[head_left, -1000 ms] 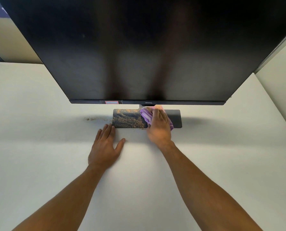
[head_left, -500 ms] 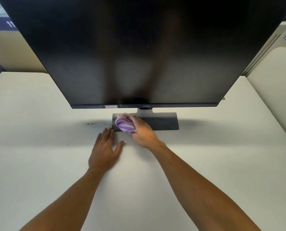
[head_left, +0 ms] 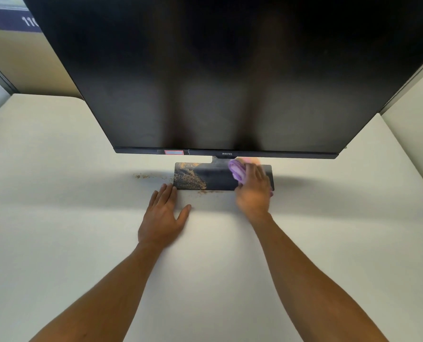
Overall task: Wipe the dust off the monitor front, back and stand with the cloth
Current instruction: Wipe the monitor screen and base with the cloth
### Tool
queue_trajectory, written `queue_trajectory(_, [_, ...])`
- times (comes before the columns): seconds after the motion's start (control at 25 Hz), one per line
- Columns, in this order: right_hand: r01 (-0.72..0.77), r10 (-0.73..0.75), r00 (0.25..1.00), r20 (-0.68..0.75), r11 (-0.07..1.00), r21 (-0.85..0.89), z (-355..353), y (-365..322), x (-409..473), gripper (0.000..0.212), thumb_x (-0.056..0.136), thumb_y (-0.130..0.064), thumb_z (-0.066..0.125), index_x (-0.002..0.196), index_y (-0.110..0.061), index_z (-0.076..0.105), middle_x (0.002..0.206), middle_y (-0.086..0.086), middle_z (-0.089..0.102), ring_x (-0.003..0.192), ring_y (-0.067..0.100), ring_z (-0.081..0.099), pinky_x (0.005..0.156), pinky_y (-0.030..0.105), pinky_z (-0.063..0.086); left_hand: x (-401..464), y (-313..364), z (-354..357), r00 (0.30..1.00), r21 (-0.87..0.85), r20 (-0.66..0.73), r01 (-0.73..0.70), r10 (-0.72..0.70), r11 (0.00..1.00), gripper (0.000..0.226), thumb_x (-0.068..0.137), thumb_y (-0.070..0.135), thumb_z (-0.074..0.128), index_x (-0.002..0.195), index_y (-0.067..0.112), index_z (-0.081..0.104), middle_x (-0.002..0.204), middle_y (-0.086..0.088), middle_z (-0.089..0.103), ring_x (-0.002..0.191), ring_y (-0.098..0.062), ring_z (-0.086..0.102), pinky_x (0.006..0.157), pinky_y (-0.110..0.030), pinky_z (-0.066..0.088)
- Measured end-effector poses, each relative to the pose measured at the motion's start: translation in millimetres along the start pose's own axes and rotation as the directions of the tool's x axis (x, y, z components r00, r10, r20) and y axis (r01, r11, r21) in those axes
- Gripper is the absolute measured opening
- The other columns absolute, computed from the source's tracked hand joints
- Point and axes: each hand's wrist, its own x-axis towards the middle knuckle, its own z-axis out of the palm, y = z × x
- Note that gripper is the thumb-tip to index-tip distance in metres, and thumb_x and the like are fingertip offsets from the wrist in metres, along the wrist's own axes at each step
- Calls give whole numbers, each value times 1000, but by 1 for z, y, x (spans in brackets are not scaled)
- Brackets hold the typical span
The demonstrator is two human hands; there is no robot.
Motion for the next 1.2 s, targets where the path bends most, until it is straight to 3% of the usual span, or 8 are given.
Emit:
queue_trajectory(0.28, [220,-341,886,313,905,364,27,-60,2,54,84,-15,70,133,-25,50,129,1,59,113,19,56,94,29,46,0,1,-1,1000,-12,12,-1,1,1000,70,95,53,39,148,7,36,156,-6,33,148,-16,18,121,-30,8])
queue_trajectory(0.4, [146,-206,972,113,905,399,16,-30,-9,58,85,-10,69,137,-23,48,127,2,60,112,17,56,92,28,48,0,2,-1,1000,-19,-6,13,-14,1000,73,92,55,38,148,6,37,156,-5,33,148,-16,18,121,-28,7])
queue_trajectory(0.52, [40,-24,996,-86,982,187,3,12,-19,69,80,-8,74,141,-17,45,137,7,54,125,25,50,106,39,44,-1,2,0,1000,-26,-7,26,-26,999,74,93,56,37,149,8,35,157,-3,30,148,-14,15,120,-28,6])
queue_trajectory(0.8, [39,-37,998,60,998,-42,23,-30,13,73,76,-21,80,135,-16,39,134,8,46,125,27,43,107,39,38,0,0,2,999,-42,0,34,-34,999,70,96,51,46,149,9,34,158,-3,28,149,-15,14,120,-28,6])
queue_trajectory(0.92, [229,-226,972,64,972,-48,32,-49,11,62,77,-11,75,131,-13,43,126,8,50,118,26,46,106,38,36,0,0,2,1000,-38,-1,30,-30,999,69,96,52,45,148,8,36,157,-4,31,148,-15,15,119,-27,6])
queue_trajectory(1.0, [389,-391,913,116,920,36,37,-60,5,56,77,-7,71,128,-10,48,126,8,51,117,25,46,105,38,36,0,0,1,999,-40,-1,38,-38,998,69,96,52,46,148,8,36,157,-5,31,148,-15,15,119,-26,6])
queue_trajectory(1.12, [341,-411,876,250,897,280,35,-69,-1,54,81,-10,69,131,-16,48,132,5,54,119,21,49,101,32,41,-1,1,-1,1000,-42,19,22,-22,999,69,96,51,45,150,11,33,158,-5,29,148,-15,15,118,-26,5])
queue_trajectory(1.2, [331,-389,912,127,884,331,31,-62,-9,53,79,-9,69,130,-14,53,129,7,59,117,25,54,99,34,44,0,1,-1,1000,-46,12,23,-22,999,69,96,51,45,150,11,33,158,-4,29,148,-15,14,119,-26,5])
